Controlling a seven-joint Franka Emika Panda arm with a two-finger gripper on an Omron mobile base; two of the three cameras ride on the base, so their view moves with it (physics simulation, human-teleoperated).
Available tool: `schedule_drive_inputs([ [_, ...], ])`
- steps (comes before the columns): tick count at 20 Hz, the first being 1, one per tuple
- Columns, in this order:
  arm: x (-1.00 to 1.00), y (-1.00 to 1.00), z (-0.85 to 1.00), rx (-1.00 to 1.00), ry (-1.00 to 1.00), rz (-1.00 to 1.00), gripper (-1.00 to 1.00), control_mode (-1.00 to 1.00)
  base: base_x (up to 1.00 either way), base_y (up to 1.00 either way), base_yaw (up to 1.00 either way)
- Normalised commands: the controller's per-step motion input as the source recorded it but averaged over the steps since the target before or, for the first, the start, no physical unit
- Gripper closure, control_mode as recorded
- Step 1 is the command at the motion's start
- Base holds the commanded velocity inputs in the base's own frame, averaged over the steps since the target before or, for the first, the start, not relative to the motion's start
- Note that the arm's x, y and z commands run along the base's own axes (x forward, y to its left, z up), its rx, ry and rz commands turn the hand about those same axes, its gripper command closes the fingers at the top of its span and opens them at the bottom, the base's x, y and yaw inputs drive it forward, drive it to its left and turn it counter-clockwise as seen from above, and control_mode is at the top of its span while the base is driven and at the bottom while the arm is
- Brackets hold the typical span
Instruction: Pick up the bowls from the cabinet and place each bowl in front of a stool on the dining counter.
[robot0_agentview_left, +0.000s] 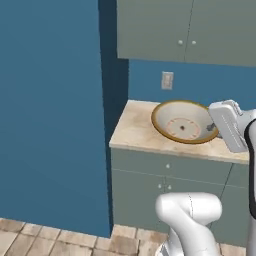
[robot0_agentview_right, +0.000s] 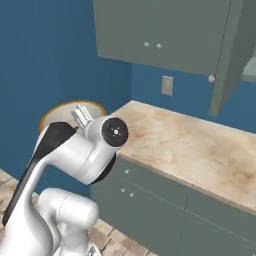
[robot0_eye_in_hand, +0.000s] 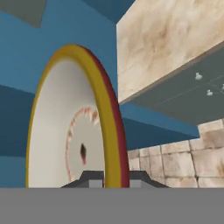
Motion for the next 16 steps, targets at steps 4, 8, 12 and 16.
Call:
schedule_drive_inputs([
  [4, 0.0, 0.0, 0.0, 0.0, 0.0, 0.0, 1.0, 1.0, 0.0, 1.0, 0.39],
  [8, 0.0, 0.0, 0.0, 0.0, 0.0, 0.0, 1.0, 1.0, 0.0, 1.0, 0.4],
  [12, 0.0, 0.0, 0.0, 0.0, 0.0, 0.0, 1.0, 1.0, 0.17, 1.0, 0.37],
  [16, 0.0, 0.0, 0.0, 0.0, 0.0, 0.0, 1.0, 1.0, 0.28, 1.0, 0.35],
])
